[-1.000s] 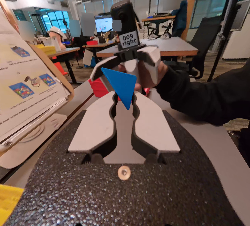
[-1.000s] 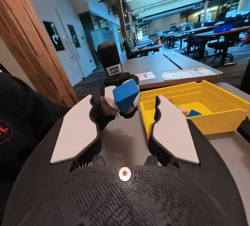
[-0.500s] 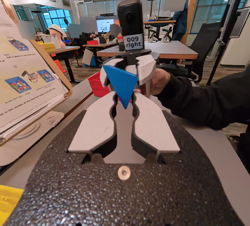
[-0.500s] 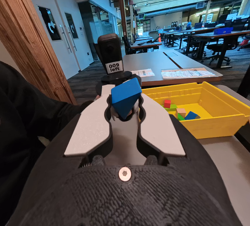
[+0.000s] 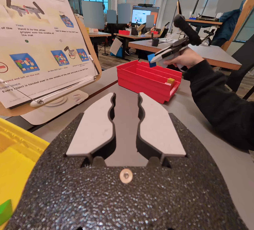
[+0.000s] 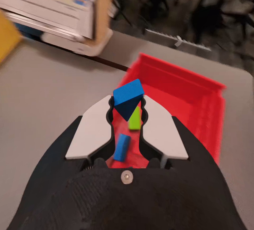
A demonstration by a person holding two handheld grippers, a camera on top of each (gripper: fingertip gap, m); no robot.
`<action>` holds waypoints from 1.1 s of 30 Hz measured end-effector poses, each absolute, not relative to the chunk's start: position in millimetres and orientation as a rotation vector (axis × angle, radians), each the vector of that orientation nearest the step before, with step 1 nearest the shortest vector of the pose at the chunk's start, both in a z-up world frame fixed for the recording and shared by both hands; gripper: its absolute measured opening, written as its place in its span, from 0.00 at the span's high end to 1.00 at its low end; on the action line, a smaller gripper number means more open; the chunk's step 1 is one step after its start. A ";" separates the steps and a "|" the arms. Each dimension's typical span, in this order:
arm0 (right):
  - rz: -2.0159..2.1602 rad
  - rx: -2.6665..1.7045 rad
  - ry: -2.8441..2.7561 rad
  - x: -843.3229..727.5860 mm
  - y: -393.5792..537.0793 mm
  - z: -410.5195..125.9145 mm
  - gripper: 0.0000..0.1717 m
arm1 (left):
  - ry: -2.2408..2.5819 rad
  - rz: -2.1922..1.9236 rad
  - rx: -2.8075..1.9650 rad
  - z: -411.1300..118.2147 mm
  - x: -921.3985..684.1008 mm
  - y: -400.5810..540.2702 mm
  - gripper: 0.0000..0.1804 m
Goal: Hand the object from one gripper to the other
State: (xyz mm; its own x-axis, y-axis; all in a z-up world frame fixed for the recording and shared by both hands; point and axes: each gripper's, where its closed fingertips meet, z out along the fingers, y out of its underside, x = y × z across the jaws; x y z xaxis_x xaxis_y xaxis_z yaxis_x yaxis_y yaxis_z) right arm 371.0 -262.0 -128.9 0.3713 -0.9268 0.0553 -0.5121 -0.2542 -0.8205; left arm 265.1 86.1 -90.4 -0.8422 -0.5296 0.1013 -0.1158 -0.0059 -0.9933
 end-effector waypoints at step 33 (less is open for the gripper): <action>-0.826 -1.653 1.142 381.7 -263.2 -91.6 0.55 | 1.690 -1.368 -1.371 -110.3 304.3 248.5 0.82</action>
